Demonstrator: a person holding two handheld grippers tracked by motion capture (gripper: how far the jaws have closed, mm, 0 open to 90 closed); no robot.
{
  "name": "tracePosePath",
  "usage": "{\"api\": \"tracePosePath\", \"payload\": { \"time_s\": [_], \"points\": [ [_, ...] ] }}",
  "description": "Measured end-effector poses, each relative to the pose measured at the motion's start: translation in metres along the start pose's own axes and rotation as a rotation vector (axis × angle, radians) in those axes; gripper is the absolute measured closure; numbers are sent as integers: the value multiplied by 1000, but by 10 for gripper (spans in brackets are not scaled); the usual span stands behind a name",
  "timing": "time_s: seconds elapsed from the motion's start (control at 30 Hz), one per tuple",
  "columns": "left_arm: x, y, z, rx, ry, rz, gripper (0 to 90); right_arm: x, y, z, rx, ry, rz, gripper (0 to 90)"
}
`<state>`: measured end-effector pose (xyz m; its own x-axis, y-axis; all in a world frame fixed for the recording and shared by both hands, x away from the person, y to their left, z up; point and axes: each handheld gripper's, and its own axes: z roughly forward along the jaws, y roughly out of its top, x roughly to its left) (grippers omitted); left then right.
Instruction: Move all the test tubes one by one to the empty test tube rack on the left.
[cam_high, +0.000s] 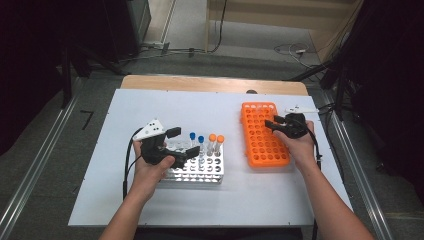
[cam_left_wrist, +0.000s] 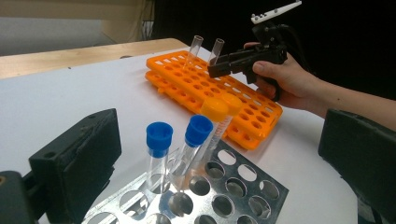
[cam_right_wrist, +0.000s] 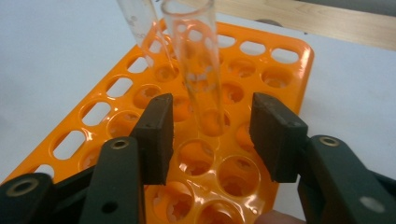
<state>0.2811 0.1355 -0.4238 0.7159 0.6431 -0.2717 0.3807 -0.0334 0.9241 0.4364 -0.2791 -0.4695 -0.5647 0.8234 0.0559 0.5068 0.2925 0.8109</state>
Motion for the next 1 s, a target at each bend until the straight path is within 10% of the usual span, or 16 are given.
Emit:
{"api": "tracePosePath", "payload": {
  "time_s": [1.0],
  "points": [
    [-2,1,3,-6,-23,-18,0,4,3,-3,-41,-38,-62,738]
  ]
}}
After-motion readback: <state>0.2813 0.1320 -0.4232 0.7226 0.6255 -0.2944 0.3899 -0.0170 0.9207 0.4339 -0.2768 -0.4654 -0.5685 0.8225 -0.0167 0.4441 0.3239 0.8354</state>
